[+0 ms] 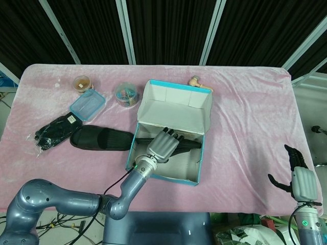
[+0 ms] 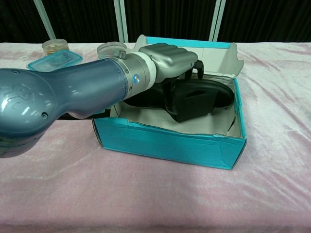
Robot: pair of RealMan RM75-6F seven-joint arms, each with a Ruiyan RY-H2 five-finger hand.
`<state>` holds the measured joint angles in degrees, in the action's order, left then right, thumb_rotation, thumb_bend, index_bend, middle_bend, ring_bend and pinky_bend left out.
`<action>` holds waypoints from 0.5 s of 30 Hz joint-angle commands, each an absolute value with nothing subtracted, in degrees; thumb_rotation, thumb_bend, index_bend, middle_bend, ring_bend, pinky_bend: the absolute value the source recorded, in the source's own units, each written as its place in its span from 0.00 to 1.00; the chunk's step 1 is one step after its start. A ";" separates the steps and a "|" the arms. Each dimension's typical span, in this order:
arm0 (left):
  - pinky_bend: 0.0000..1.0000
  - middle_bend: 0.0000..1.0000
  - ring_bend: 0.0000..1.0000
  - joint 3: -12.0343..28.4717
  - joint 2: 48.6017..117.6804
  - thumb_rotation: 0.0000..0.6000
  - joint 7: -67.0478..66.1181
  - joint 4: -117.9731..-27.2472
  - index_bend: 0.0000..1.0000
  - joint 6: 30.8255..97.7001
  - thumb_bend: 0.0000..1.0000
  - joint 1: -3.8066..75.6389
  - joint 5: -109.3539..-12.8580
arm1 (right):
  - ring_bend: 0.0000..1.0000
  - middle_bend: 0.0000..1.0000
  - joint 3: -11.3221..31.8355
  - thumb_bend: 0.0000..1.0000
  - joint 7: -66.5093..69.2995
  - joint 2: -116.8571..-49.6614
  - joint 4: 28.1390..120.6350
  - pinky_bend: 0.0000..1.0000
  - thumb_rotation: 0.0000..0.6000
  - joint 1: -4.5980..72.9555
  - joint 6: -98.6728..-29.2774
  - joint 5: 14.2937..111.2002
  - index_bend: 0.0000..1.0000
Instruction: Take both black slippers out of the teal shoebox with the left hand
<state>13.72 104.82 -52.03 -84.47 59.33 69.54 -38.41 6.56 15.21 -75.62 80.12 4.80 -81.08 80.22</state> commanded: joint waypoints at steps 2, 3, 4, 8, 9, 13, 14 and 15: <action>0.29 0.32 0.20 13.61 107.63 1.00 -52.53 -80.39 0.23 59.87 0.00 70.18 -38.47 | 0.07 0.09 6.55 0.13 15.24 -75.54 80.20 0.29 1.00 4.59 -81.21 80.07 0.03; 0.30 0.31 0.21 13.66 108.34 1.00 -52.41 -79.46 0.24 59.96 0.00 70.28 -38.65 | 0.07 0.09 6.55 0.13 15.29 -75.52 80.19 0.29 1.00 4.51 -81.25 80.00 0.03; 0.31 0.31 0.21 13.72 109.01 1.00 -52.29 -78.56 0.24 60.03 0.01 70.37 -38.84 | 0.07 0.09 6.55 0.13 15.35 -75.49 80.19 0.29 1.00 4.42 -81.29 79.91 0.03; 0.36 0.35 0.24 13.78 111.15 1.00 -51.89 -75.56 0.27 60.10 0.08 70.63 -39.89 | 0.07 0.09 6.57 0.13 15.60 -75.40 80.12 0.29 1.00 4.10 -81.47 79.66 0.03; 0.39 0.37 0.27 13.75 111.61 1.00 -51.76 -74.93 0.29 60.16 0.11 70.68 -40.39 | 0.07 0.09 6.58 0.13 15.69 -75.38 80.10 0.29 1.00 4.03 -81.53 79.64 0.03; 0.52 0.49 0.38 13.60 113.01 1.00 -50.26 -73.14 0.38 60.83 0.26 70.44 -43.29 | 0.07 0.09 6.60 0.13 15.96 -75.34 79.96 0.29 1.00 3.83 -81.66 79.57 0.03; 0.56 0.51 0.41 13.46 113.43 1.00 -49.65 -72.61 0.40 61.32 0.28 70.30 -44.59 | 0.07 0.09 6.60 0.13 16.01 -75.35 79.90 0.29 1.00 3.81 -81.65 79.56 0.03; 0.59 0.53 0.43 13.32 113.75 1.00 -49.13 -72.17 0.42 61.60 0.30 70.13 -45.56 | 0.07 0.09 6.62 0.13 16.06 -75.37 79.87 0.29 1.00 3.81 -81.64 79.57 0.03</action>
